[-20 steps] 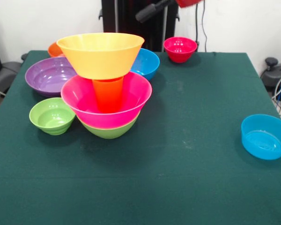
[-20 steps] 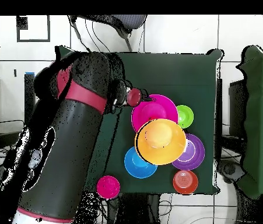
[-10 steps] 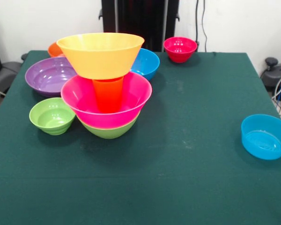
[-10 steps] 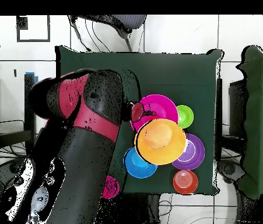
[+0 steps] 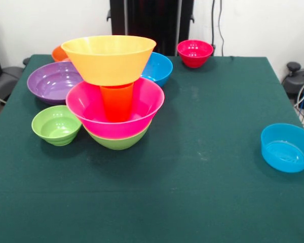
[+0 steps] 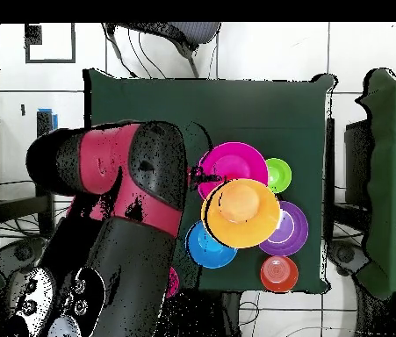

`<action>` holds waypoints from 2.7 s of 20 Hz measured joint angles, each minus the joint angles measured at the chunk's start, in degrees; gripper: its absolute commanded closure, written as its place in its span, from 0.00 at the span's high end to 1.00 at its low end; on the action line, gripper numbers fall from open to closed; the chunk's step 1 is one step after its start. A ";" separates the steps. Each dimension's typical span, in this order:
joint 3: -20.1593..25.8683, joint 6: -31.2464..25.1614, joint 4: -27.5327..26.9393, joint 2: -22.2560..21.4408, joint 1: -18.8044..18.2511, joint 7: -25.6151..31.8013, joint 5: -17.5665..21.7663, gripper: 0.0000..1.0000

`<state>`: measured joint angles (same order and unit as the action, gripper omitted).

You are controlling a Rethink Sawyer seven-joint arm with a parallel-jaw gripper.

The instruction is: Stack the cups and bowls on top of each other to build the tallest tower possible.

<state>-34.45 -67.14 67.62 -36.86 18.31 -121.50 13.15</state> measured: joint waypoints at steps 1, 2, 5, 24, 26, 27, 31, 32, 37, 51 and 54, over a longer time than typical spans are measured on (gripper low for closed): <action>0.20 0.25 0.21 -0.05 0.08 0.00 -0.01 1.00; 0.40 0.66 0.54 -0.05 0.22 0.00 0.00 1.00; 1.04 1.98 1.55 0.02 0.46 0.00 0.01 1.00; 2.94 11.28 5.44 0.84 0.48 0.00 0.04 1.00; 2.94 12.11 5.61 1.20 0.48 0.00 0.04 1.00; 2.94 12.89 5.84 1.69 0.48 0.00 0.02 1.00; 2.94 14.24 6.39 2.42 0.50 0.00 0.02 1.00; 2.94 14.51 6.46 2.55 0.50 0.00 0.02 1.00; 2.95 16.79 6.88 3.81 0.57 -0.04 0.02 1.00; 2.96 21.27 9.11 5.87 0.59 -0.04 0.01 1.00; 2.96 21.43 9.52 5.86 0.59 -0.04 0.01 1.00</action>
<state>-31.49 -45.71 77.14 -31.00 18.90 -121.54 13.17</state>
